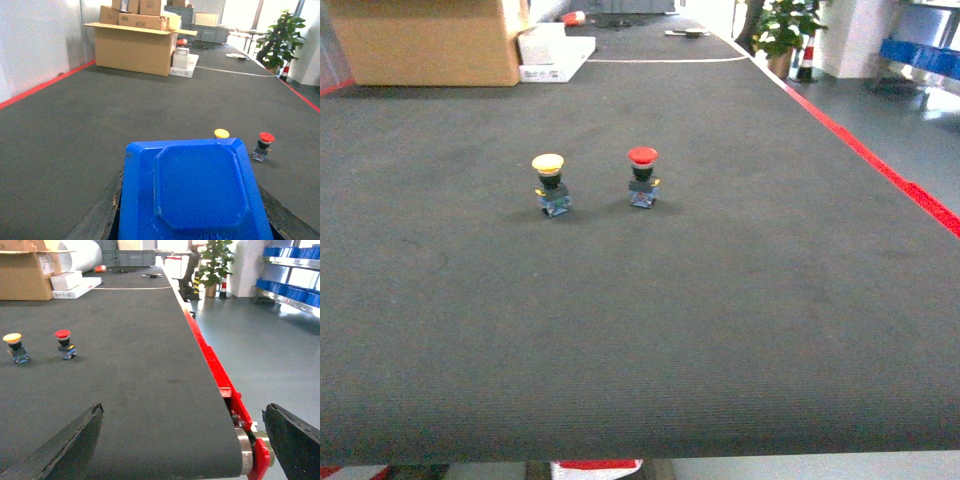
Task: Pick blue part to blue bin on bottom shelf
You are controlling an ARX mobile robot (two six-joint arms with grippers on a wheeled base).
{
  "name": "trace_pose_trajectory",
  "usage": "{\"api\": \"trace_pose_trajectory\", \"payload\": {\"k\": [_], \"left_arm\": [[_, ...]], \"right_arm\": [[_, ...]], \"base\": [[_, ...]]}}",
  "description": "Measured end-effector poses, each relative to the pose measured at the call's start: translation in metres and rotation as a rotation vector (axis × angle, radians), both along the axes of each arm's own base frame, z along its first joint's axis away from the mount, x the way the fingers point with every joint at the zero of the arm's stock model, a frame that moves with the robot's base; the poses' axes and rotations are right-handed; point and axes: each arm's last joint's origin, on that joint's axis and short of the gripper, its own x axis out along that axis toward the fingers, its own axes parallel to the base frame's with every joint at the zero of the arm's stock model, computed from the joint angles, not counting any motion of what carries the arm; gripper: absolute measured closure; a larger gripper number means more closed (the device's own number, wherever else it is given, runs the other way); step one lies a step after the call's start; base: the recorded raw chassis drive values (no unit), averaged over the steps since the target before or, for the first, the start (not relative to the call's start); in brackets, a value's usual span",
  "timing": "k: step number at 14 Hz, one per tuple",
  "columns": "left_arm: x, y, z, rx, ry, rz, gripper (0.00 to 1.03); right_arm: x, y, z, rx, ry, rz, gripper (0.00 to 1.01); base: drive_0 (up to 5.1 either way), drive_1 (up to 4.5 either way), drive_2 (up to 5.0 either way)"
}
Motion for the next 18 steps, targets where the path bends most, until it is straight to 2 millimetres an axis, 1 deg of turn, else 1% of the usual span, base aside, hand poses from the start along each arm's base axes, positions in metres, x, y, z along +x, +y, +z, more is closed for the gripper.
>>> {"api": "trace_pose_trajectory", "payload": {"k": [11,18], "left_arm": [[0.0001,-0.0002,-0.0001,0.001,0.001,-0.002,0.59],[0.0000,-0.0002,-0.0001,0.001,0.001,-0.002,0.59]], "right_arm": [[0.0000,0.0000,0.0000,0.000,0.000,0.000,0.03],[0.0000,0.0000,0.0000,0.000,0.000,0.000,0.03]], "base": [[-0.1,-4.17,4.0],[-1.5,-1.51,-1.5]]}}
